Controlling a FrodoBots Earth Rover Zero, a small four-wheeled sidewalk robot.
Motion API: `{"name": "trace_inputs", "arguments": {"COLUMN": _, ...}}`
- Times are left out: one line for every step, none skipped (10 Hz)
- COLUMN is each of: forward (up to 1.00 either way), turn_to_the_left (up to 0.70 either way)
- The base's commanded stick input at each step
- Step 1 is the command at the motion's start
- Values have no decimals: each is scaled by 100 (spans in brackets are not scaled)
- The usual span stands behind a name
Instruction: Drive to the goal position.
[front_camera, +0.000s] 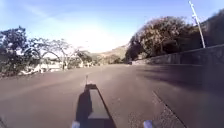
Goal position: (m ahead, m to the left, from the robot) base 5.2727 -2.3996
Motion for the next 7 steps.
{"name": "trace_inputs", "arguments": {"forward": 50, "turn_to_the_left": 0}}
{"name": "trace_inputs", "arguments": {"forward": 50, "turn_to_the_left": 0}}
{"name": "trace_inputs", "arguments": {"forward": 50, "turn_to_the_left": 0}}
{"name": "trace_inputs", "arguments": {"forward": 50, "turn_to_the_left": 0}}
{"name": "trace_inputs", "arguments": {"forward": 50, "turn_to_the_left": 0}}
{"name": "trace_inputs", "arguments": {"forward": 50, "turn_to_the_left": 0}}
{"name": "trace_inputs", "arguments": {"forward": 50, "turn_to_the_left": 0}}
